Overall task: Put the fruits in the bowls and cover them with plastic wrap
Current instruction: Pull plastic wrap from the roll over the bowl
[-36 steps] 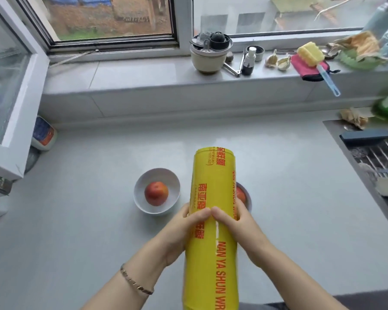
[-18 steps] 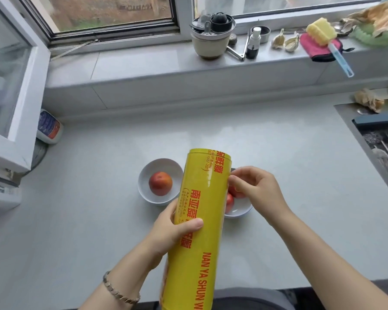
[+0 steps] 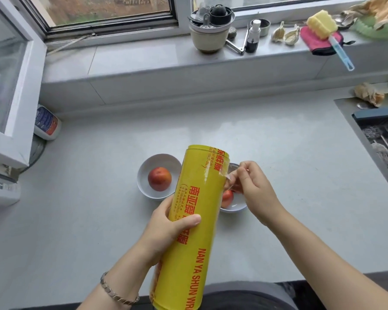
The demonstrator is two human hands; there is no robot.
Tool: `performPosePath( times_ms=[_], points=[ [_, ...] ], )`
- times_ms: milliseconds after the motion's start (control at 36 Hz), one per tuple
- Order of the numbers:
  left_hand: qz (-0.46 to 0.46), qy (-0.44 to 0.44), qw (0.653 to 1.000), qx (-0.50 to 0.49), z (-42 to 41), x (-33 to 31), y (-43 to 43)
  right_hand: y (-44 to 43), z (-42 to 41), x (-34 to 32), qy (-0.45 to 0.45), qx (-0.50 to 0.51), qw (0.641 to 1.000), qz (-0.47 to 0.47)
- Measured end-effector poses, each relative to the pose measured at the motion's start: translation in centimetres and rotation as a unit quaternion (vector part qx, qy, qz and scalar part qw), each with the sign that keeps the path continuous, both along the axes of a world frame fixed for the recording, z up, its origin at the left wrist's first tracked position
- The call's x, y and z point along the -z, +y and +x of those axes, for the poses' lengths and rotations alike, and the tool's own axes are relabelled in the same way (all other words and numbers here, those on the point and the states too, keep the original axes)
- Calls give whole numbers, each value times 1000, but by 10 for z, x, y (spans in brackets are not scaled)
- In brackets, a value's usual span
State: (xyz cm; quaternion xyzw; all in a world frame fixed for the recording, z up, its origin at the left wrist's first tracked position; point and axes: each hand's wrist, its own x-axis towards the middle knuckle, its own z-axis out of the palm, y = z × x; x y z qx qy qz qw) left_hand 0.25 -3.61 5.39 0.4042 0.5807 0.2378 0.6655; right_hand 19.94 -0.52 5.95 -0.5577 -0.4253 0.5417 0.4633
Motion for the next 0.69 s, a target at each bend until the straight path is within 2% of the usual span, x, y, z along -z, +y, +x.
performPosePath(
  times_ms=[56, 139, 250, 306, 417, 528, 694],
  points=[
    [8, 18, 1000, 3, 1, -1, -1, 2, -3, 1, 2, 14, 999, -35],
    [2, 28, 1000, -9, 1, -2, -2, 5, -6, -1, 39, -19, 996, -79],
    [-17, 32, 999, -18, 1, -3, -2, 7, -6, -2, 49, -57, 993, -89],
    [-19, 39, 999, -20, 2, -4, -2, 7, -3, -2, 24, -78, 992, -98],
    [-13, 70, 997, -32, 4, -4, -1, 5, 2, -5, -87, -144, 976, -139],
    [-13, 85, 995, -46, 6, -3, 0, -1, 0, -5, -120, -166, 974, -97],
    [-4, 83, 995, -60, 14, -7, 7, -7, -6, -3, -52, -169, 981, -81]
  ],
)
